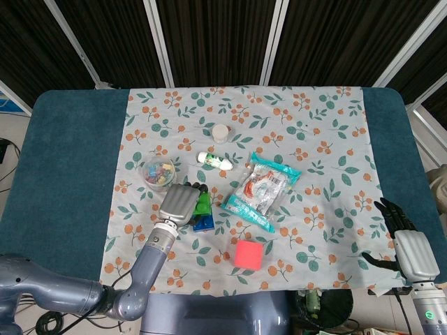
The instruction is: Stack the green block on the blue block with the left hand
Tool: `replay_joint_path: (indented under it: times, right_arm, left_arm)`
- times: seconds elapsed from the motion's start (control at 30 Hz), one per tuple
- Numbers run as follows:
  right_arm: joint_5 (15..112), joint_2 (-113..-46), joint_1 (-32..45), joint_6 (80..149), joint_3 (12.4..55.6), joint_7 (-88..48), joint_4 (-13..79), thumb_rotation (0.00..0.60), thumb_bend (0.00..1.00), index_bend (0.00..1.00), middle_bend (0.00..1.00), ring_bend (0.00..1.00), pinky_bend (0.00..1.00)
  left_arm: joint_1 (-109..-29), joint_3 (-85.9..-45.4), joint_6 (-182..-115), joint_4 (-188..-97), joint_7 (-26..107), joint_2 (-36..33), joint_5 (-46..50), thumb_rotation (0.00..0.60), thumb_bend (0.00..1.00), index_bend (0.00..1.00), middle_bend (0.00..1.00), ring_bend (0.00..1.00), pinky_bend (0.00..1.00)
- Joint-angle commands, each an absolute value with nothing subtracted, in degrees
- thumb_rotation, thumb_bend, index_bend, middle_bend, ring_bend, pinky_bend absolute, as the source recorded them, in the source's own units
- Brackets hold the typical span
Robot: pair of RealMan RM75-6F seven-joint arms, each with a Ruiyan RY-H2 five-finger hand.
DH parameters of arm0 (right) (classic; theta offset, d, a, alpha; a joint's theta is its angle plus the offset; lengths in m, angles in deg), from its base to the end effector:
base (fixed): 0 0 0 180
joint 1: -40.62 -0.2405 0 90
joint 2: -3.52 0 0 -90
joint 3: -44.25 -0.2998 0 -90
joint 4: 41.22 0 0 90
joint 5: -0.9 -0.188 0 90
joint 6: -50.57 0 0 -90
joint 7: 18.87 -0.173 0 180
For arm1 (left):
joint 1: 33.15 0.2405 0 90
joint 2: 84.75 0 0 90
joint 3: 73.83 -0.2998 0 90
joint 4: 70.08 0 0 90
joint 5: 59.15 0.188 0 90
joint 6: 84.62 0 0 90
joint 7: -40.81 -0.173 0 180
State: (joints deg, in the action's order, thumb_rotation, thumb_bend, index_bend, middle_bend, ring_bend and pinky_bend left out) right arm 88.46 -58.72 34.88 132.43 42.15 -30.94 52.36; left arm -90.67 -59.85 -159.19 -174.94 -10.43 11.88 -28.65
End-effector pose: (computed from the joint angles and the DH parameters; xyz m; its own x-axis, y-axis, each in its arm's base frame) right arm -0.3363 -0.2135 0.1949 0.2109 -0.0737 0.9747 -0.9773 -0.0366 0.2087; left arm -0.0645 0.3727 -0.0365 0.4843 0.3145 0.8164 0.8659 -0.3061 -0.3957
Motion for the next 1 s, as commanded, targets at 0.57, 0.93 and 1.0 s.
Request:
replay_joint_path:
  times: [0.57, 0.93, 1.0]
  right_arm:
    - [88.3, -58.5, 35.0, 132.4, 42.1, -31.7, 52.6, 0.600, 0.18, 0.00, 0.00, 0.00, 0.21]
    - [88.3, -58.5, 34.9, 132.4, 42.1, -31.9, 52.7, 0.600, 0.18, 0.00, 0.00, 0.00, 0.21]
    - [88.3, -58.5, 34.9, 132.4, 42.1, -31.9, 52.6, 0.600, 0.18, 0.00, 0.00, 0.00, 0.21]
  left_arm:
    - [-91.2, -59.9, -158.6, -172.1, -10.8, 14.4, -29.3, 0.600, 0.37, 0.50, 0.49, 0.40, 0.48]
    - [-90.8, -60.8, -157.6, -170.0, -10.7, 15.4, -29.9, 0.600, 0.37, 0.50, 0.49, 0.40, 0.48]
    - [-90.7, -61.0, -157.5, -169.9, -10.7, 15.6, -29.8, 0.600, 0.37, 0.50, 0.49, 0.40, 0.48]
